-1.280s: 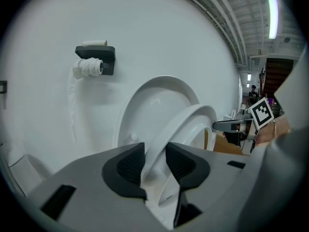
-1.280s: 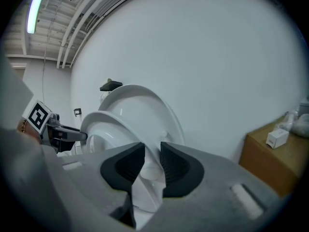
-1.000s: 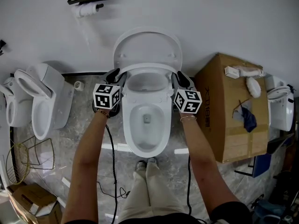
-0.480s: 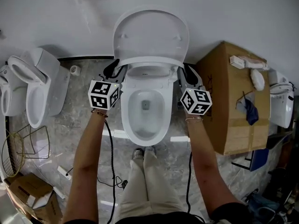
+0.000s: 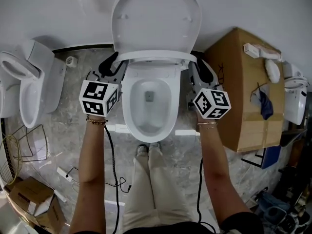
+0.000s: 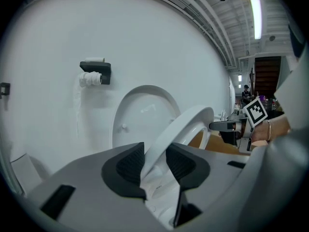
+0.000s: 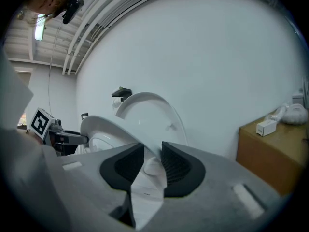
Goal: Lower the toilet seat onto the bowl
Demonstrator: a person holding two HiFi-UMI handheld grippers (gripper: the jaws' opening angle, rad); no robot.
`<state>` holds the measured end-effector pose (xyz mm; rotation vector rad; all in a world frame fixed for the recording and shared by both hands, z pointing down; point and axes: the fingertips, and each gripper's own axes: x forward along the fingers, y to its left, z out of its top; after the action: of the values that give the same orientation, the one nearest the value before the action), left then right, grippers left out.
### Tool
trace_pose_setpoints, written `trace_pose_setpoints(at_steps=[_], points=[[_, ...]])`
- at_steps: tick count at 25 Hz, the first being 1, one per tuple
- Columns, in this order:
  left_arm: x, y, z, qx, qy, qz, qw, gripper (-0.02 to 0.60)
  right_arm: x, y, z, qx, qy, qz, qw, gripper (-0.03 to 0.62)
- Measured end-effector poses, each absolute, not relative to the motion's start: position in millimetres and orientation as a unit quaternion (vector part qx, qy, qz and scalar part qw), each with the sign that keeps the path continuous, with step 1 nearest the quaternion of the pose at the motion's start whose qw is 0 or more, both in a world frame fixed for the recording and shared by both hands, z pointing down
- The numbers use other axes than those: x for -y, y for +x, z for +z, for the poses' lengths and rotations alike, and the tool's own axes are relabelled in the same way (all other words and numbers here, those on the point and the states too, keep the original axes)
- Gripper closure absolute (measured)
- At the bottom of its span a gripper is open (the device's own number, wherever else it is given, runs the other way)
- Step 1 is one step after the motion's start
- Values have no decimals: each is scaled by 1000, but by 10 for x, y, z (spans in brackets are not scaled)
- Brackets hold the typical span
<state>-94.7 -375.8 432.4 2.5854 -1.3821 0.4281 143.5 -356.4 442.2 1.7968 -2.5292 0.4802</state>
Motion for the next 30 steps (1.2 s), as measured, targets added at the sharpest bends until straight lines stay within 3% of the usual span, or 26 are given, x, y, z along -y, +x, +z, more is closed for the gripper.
trace_pose_setpoints(at_steps=[30], points=[[2927, -934, 4563, 446, 879, 159, 50, 433, 2765, 1429, 4691, 811, 567, 143, 2, 487]])
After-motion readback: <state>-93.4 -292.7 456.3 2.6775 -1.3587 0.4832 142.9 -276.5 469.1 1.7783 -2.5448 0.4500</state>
